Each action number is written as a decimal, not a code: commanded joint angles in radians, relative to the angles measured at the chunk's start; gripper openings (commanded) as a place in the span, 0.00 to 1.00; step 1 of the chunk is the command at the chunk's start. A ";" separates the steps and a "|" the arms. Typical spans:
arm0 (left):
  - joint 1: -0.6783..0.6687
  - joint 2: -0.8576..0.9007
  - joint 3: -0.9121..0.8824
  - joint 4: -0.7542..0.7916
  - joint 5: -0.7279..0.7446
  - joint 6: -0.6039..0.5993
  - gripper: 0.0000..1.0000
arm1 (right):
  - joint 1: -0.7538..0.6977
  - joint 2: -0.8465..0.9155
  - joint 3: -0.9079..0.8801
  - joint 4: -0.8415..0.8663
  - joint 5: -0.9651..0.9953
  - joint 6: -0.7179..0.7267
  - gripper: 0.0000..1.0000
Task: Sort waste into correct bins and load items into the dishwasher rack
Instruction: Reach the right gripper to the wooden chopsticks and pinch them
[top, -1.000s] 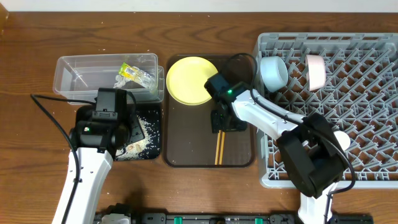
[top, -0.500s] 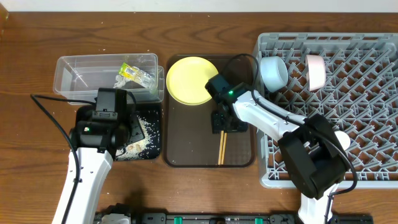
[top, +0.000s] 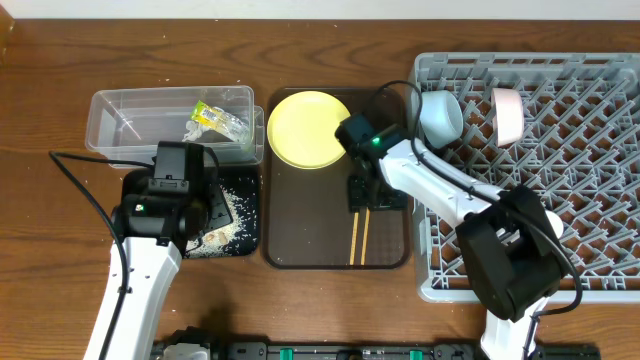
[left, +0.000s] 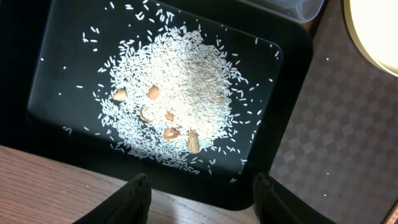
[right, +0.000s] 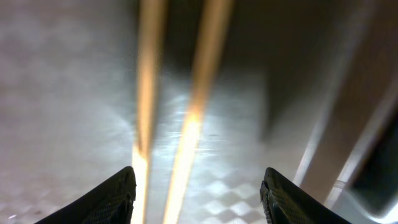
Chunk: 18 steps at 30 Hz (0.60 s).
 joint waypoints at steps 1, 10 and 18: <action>0.004 -0.003 0.008 -0.002 -0.005 -0.009 0.56 | -0.006 -0.025 0.000 -0.002 0.056 0.027 0.63; 0.004 -0.003 0.008 -0.002 -0.005 -0.009 0.57 | -0.002 -0.013 -0.073 0.051 0.035 0.031 0.61; 0.004 -0.003 0.008 -0.002 -0.005 -0.009 0.56 | 0.017 -0.012 -0.122 0.116 0.006 0.031 0.40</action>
